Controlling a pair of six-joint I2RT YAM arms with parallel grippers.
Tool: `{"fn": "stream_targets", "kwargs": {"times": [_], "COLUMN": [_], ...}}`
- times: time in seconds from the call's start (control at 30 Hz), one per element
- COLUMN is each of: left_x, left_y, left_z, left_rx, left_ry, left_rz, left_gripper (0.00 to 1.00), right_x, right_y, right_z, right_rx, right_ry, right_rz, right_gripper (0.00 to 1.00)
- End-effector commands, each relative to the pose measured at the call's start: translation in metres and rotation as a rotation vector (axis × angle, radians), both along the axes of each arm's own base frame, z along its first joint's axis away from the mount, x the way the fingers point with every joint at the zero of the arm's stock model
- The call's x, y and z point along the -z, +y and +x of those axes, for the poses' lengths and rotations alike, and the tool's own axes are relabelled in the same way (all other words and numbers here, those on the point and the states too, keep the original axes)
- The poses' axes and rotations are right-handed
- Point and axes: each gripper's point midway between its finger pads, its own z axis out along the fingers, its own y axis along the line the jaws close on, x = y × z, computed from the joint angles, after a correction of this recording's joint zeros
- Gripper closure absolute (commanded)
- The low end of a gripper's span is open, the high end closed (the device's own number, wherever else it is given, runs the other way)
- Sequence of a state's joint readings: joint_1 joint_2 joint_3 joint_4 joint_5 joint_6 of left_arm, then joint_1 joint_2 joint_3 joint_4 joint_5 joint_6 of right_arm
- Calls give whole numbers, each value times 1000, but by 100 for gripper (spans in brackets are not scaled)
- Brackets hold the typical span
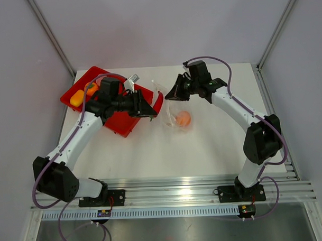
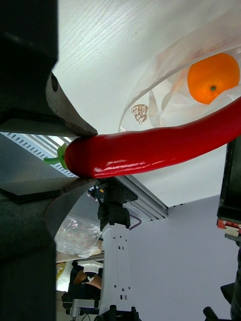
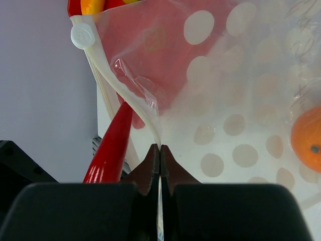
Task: Place the food in the zip-top bag and seal the zipper
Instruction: Place the fake fruit in the zipper food storage bag.
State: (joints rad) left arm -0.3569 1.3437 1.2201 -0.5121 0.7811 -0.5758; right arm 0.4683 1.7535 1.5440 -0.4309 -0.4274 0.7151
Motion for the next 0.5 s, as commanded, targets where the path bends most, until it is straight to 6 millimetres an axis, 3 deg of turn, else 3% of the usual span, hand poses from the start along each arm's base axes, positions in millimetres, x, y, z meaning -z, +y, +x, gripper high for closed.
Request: {"fn": "stream_targets", "kwargs": {"times": [0.0, 0.47], "left_x": [-5, 25], "left_y": [-7, -14], "left_z": [8, 45], "left_rx": [-18, -150], "left_ry": [-5, 49], "left_rz": [6, 167], "left_gripper": [100, 100], "right_x": [-37, -47], "right_y": [7, 17], "right_z": [-2, -18], "right_rx": [0, -28], "right_ry": [-88, -111], "right_rz": [39, 47], "right_gripper": [100, 100]}}
